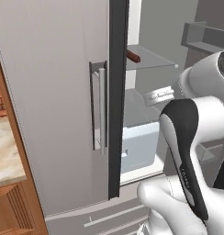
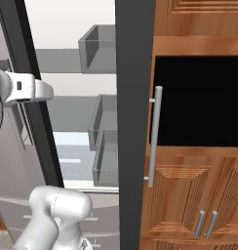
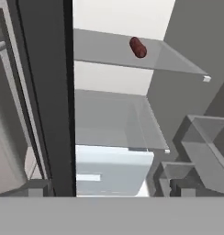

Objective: Move the hot dog bun to the plate on the dining table and place the condiment next to that plate. Then navigate to the fridge and take the sausage and place it on the plate as well.

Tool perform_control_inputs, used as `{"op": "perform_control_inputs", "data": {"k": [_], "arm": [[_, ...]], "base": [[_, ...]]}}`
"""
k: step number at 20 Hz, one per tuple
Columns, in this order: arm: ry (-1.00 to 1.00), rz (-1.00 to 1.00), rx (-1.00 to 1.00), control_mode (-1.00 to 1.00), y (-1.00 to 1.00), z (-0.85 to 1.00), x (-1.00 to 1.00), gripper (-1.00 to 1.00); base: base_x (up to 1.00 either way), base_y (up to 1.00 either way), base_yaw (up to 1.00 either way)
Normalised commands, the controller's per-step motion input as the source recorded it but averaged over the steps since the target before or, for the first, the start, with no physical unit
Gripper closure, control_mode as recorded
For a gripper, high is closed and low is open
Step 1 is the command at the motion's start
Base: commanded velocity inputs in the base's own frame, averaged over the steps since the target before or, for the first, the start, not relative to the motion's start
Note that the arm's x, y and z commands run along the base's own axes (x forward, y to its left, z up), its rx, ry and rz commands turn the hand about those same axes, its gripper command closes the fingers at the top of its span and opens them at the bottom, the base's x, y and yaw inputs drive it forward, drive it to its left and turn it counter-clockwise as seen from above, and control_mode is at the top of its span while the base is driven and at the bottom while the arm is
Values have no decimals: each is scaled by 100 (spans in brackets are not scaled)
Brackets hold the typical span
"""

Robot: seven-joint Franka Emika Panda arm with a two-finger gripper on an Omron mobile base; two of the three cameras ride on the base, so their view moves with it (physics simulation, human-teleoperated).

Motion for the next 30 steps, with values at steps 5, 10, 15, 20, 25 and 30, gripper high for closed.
{"op": "perform_control_inputs", "data": {"k": [5,10,15,20,25,30], "arm": [[-3,0,-1,-100,-5,50,83,-100],[0,0,9,-100,-38,29,93,-100],[-4,0,2,-100,-14,4,86,-100],[-3,0,0,-100,0,0,80,-100],[0,0,0,-100,0,0,81,-100],[0,0,0,-100,0,0,74,-100]], "base": [[0,0,0],[0,0,0],[0,0,0],[0,0,0],[0,0,0],[0,0,0]]}}
